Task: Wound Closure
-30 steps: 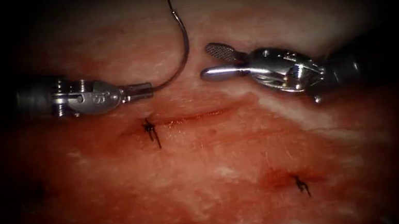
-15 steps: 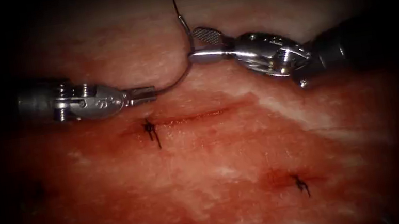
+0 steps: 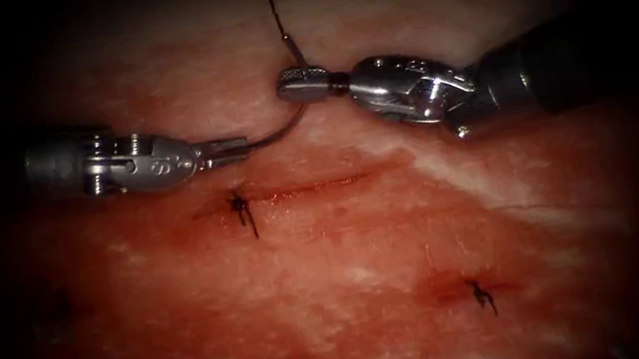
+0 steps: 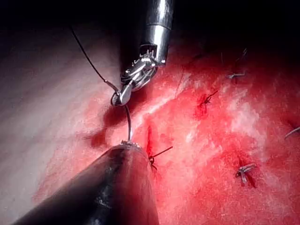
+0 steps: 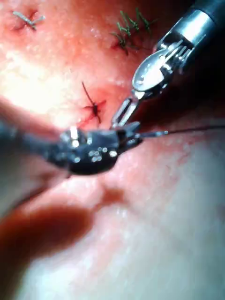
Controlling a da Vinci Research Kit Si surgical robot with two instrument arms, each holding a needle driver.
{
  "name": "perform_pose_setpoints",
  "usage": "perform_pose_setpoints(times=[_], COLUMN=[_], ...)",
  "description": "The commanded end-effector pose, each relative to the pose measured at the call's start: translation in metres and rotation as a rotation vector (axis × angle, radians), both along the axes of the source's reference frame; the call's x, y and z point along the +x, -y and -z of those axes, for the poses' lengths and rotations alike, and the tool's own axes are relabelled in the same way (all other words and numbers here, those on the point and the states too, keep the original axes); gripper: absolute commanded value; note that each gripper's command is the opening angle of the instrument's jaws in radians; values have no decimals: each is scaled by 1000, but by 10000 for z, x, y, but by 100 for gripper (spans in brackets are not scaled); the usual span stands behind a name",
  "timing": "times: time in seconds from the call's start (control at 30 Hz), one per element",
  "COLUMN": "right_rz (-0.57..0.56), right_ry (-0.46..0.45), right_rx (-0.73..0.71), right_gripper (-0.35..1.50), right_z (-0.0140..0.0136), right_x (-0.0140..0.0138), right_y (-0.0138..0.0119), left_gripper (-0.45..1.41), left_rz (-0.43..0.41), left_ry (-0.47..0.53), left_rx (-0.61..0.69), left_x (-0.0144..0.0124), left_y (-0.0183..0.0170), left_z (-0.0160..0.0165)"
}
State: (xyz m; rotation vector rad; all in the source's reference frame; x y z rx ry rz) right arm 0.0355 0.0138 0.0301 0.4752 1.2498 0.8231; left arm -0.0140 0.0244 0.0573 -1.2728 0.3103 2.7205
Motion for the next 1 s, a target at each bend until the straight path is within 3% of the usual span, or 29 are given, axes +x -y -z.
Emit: perform_pose_setpoints(times=[0.03,0.1,0.27,0.37,0.5,0.67,1.0], right_rz=[2,5,11,19,63,181,280], right_ry=[5,9,27,37,23,-53,-151], right_rx=[-18,-35,-98,-150,-239,-420,-635], right_gripper=[-35,-35,-35,-35,-35,-35,-35], right_z=[-4,-3,-1,-1,3,18,43], right_x=[1,0,-5,-8,-8,-5,-1], right_y=[4,4,3,3,7,11,7], left_gripper=[-45,-42,54,81,89,91,84], left_rz=[-1,13,152,157,174,113,10], left_ry=[1,7,111,153,155,203,160], left_rx=[5,24,245,322,425,634,831], left_x=[-5,-5,-6,-5,-3,-6,-21], left_y=[3,2,2,3,-3,-24,-40], left_z=[-4,-3,5,16,35,60,44])
